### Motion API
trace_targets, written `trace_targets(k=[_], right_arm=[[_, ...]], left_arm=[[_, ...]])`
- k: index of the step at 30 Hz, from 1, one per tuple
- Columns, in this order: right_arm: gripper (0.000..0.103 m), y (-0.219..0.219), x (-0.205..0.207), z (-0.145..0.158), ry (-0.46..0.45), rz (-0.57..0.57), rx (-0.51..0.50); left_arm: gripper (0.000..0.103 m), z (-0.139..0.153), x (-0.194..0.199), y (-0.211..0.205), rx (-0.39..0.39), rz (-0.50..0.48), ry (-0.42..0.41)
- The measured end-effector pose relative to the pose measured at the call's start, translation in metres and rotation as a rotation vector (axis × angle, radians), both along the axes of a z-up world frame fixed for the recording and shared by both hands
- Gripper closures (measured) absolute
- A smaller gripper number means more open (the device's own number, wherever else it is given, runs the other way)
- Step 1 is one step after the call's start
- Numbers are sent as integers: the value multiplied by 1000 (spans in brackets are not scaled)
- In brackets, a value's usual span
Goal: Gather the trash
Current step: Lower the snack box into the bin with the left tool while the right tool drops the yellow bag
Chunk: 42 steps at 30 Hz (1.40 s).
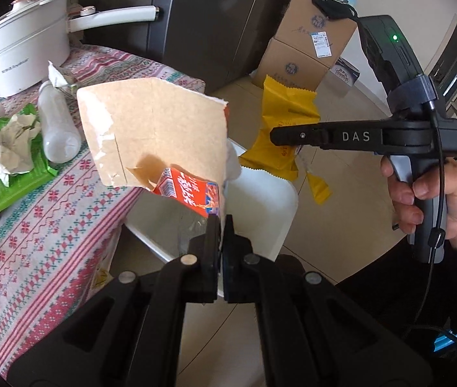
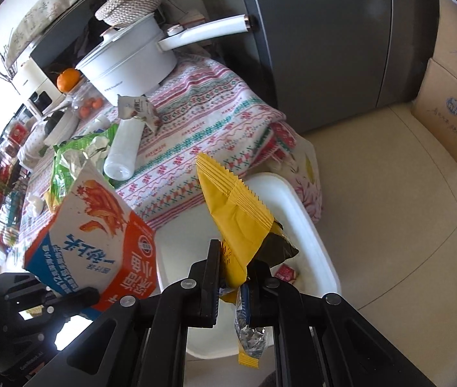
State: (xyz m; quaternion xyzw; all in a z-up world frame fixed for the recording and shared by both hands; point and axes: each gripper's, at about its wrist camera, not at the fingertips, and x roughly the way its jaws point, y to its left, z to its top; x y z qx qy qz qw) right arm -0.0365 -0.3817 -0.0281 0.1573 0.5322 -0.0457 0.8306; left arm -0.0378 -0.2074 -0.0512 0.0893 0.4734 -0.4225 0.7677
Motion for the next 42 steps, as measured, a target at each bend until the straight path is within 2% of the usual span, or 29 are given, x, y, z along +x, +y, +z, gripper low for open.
trace_targets(k=[8,14,15,19,29,34,42], right_arm=[[92,-18,-6,-3,12,-38,2],[92,-25,-8,-7,27,-58,1],[92,-25,-8,-7,29,-60,2],[91,-27,-9,-8,33,-70,4],[90,-24,-7,-9,45,-63,-6],[90,-21,-4,-12,56,-57,-12],[89,-18,-3,-10,52,-59,-29]], left_arm=[[98,-18,-5,-32,37,-53,17],[93,-35,-2,-44,71,-61,25],[89,-35,-3,-45,73,-60,24],[55,-32,-6,-49,89,-57,2],[36,-19,-4,-29,124,-37,-66],[24,-15,-3,-15,125,-30,-66],[19,-20,-13,-18,153,-90,-37]])
